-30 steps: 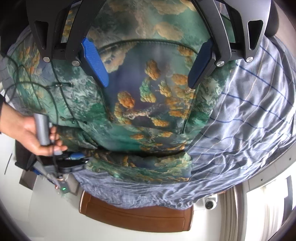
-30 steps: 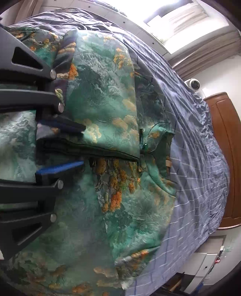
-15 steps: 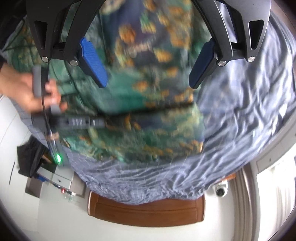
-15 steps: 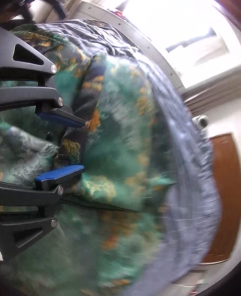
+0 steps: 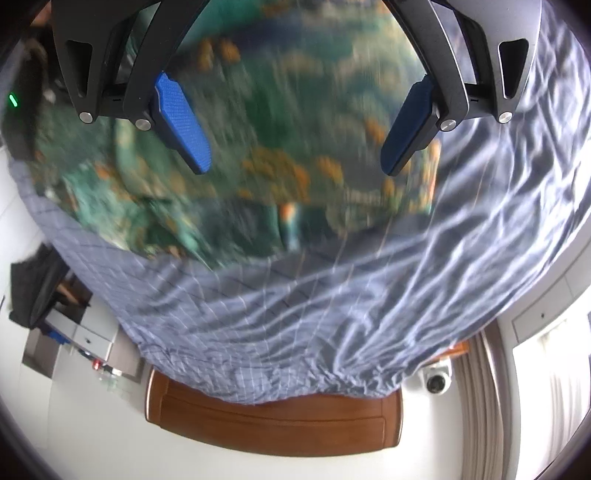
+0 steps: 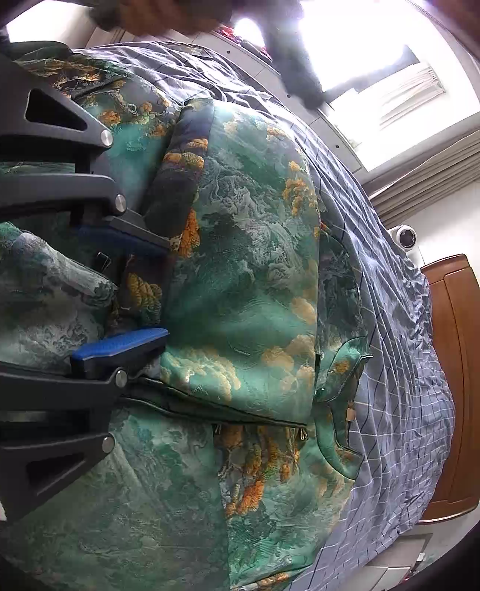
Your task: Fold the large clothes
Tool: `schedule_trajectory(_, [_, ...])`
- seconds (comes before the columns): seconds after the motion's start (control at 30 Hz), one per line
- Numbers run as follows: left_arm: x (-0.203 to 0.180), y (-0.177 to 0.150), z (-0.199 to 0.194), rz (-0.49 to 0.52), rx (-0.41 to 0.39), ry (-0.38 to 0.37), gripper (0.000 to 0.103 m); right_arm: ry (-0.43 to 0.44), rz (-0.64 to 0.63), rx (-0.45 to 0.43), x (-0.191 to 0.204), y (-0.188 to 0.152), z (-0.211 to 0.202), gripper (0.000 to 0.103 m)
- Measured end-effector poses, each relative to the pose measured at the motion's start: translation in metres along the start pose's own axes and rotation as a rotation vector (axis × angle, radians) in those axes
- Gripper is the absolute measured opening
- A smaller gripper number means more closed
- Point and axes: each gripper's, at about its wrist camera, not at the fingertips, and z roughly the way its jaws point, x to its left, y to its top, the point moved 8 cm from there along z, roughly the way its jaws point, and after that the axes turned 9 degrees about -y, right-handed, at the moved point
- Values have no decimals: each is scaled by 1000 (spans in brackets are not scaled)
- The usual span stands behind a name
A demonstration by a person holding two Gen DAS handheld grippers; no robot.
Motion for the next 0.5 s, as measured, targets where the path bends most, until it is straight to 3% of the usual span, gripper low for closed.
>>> schedule_trajectory(0.1, [18,5,30,-43,8,14,94,-3,-3,-6,0,0,0,41])
schedule_trajectory(0.23, [52,-43,95,-130,205,51,96,1,-1,-15,1,-2,1,41])
schedule_trajectory(0.27, [55,-52,102,-124,214,48,96,5,1,-16,1,-2,2,41])
schedule_trajectory(0.33, [53,-55,98,-100,160,61,97,11,1,-15,2,-2,2,41])
schedule_trajectory(0.5, [46,-62,82,-100,194,86,97,4,-4,-11,2,-4,4,41])
